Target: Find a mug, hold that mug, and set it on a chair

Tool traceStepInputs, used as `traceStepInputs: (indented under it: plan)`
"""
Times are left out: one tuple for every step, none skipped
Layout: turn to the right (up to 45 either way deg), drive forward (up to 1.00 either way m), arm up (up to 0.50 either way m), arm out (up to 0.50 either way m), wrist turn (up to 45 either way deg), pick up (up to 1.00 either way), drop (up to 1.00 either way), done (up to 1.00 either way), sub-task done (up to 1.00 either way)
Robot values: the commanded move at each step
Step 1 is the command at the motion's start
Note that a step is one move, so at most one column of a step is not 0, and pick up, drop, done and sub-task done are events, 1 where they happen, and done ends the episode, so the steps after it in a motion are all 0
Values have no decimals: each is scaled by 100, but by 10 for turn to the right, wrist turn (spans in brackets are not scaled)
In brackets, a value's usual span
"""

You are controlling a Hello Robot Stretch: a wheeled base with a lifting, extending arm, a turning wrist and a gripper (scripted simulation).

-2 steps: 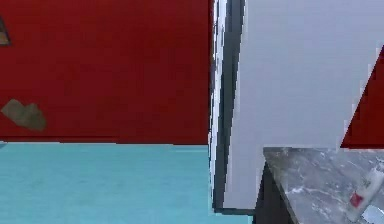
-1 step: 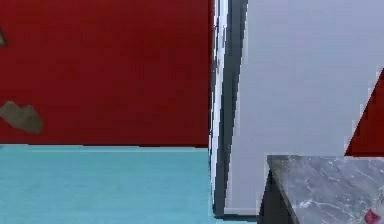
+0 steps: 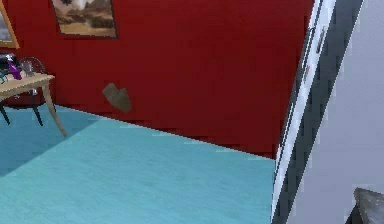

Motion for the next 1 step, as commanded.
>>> traceStepInputs:
  plan:
    - [0,0,50,0,0,0,0,0,0]
